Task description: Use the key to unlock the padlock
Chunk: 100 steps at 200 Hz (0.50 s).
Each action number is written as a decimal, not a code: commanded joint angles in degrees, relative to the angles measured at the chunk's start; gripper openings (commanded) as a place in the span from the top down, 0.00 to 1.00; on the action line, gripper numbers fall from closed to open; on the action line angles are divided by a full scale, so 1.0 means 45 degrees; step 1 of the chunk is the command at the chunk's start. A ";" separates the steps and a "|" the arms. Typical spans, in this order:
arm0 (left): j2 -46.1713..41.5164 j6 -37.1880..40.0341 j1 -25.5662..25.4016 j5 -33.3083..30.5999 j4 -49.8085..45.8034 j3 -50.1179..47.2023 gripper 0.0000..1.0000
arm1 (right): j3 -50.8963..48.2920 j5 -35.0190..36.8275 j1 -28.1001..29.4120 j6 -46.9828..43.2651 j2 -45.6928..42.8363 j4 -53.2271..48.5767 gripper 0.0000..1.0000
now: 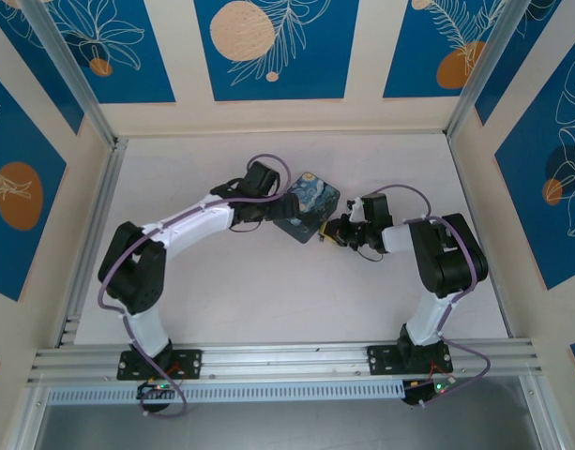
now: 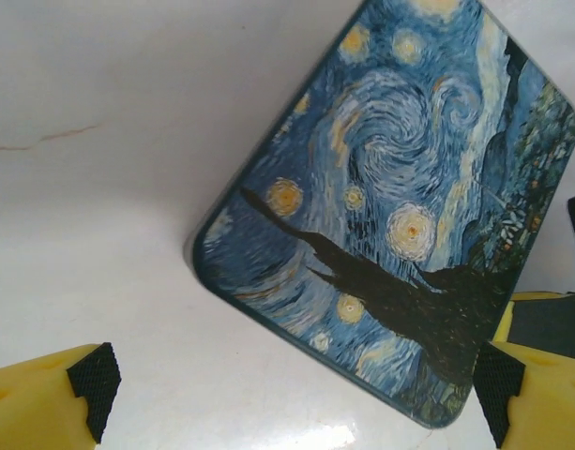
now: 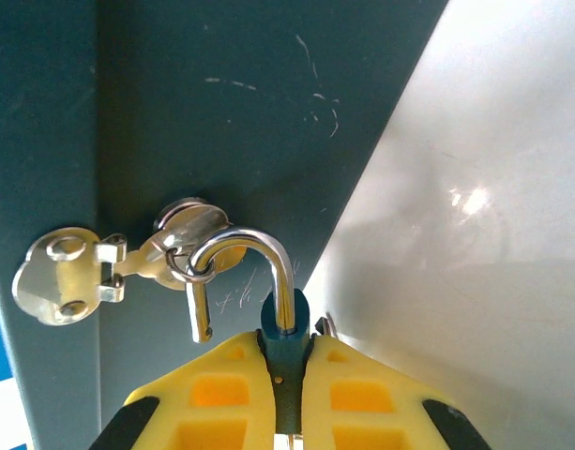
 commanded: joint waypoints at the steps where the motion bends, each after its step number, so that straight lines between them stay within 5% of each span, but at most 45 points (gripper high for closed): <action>1: 0.0838 0.0292 -0.0373 -0.0872 -0.1150 0.0681 0.02 | -0.0280 -0.0046 -0.0179 -0.0195 -0.0257 -0.0381 1.00; 100: 0.2402 0.1118 -0.1131 -0.2633 -0.2550 0.1658 0.03 | -0.0360 -0.0563 -0.0938 -0.0305 -0.0388 -0.0370 1.00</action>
